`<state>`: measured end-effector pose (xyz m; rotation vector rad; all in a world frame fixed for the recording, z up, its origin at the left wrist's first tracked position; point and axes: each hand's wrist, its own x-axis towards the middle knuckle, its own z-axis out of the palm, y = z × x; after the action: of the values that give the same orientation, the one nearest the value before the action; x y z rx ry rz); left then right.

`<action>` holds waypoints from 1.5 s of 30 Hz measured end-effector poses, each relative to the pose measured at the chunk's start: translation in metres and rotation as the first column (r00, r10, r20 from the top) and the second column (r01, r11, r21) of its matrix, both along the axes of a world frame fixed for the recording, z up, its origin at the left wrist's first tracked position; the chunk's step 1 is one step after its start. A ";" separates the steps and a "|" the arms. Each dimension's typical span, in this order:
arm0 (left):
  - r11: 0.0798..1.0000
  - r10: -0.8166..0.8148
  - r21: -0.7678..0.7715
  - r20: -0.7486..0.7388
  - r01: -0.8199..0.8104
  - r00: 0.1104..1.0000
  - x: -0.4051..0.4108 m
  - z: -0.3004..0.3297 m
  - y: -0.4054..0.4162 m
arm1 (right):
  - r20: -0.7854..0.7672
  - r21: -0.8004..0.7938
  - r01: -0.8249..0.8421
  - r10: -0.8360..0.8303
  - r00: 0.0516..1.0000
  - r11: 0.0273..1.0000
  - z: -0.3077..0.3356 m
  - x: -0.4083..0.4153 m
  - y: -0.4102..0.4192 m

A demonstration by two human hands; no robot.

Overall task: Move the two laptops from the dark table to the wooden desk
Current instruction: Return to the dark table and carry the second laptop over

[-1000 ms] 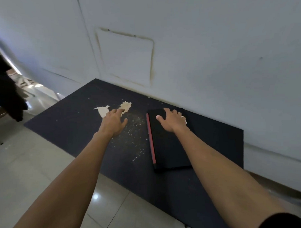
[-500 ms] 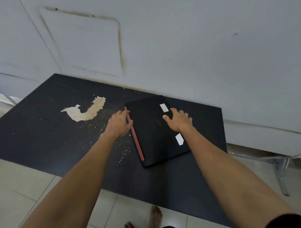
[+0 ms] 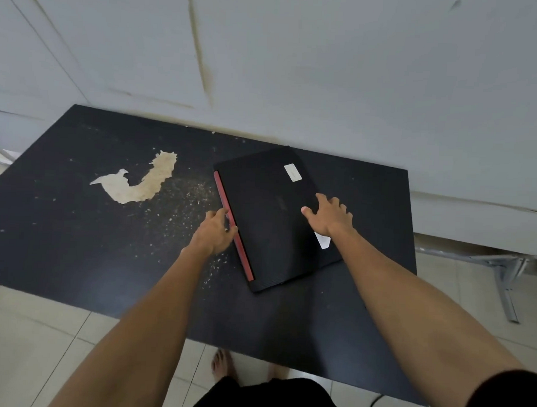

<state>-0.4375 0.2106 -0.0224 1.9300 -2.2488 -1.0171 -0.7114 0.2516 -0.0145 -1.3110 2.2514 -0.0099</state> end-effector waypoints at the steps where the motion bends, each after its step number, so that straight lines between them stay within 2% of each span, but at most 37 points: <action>1: 1.000 -0.003 0.018 0.006 0.002 1.000 0.000 -0.004 -0.004 | -0.002 -0.003 0.018 -0.018 1.000 1.000 -0.003 -0.001 0.000; 10: 0.992 -0.108 0.078 0.055 0.104 0.993 -0.002 -0.032 -0.038 | 0.075 0.062 0.221 -0.226 0.971 0.973 -0.028 0.002 -0.001; 18: 0.984 -0.178 0.007 0.086 0.178 0.980 0.003 -0.055 -0.035 | -0.017 0.033 0.274 -0.274 0.962 0.961 -0.042 0.018 -0.006; 23: 0.987 -0.143 -0.064 0.083 0.149 0.986 -0.001 -0.064 -0.024 | -0.039 0.025 0.271 -0.270 0.962 0.962 -0.045 0.019 -0.005; 38: 0.989 -0.033 -0.144 0.053 0.040 0.998 -0.018 -0.088 -0.009 | -0.068 -0.013 0.255 -0.255 0.964 0.967 -0.054 0.017 0.000; 42: 0.986 -0.077 -0.136 0.132 0.095 0.988 -0.014 -0.087 -0.038 | -0.080 -0.045 0.345 -0.347 0.934 0.938 -0.057 0.042 0.010; 45: 0.981 -0.159 -0.073 0.213 0.178 0.964 -0.004 -0.079 -0.071 | -0.071 -0.071 0.421 -0.426 0.902 0.904 -0.061 0.075 0.020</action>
<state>-0.4418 0.1399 -0.1009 1.9143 -2.5596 -0.7407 -0.6364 0.2718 -0.0753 -0.8326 2.5838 -0.1747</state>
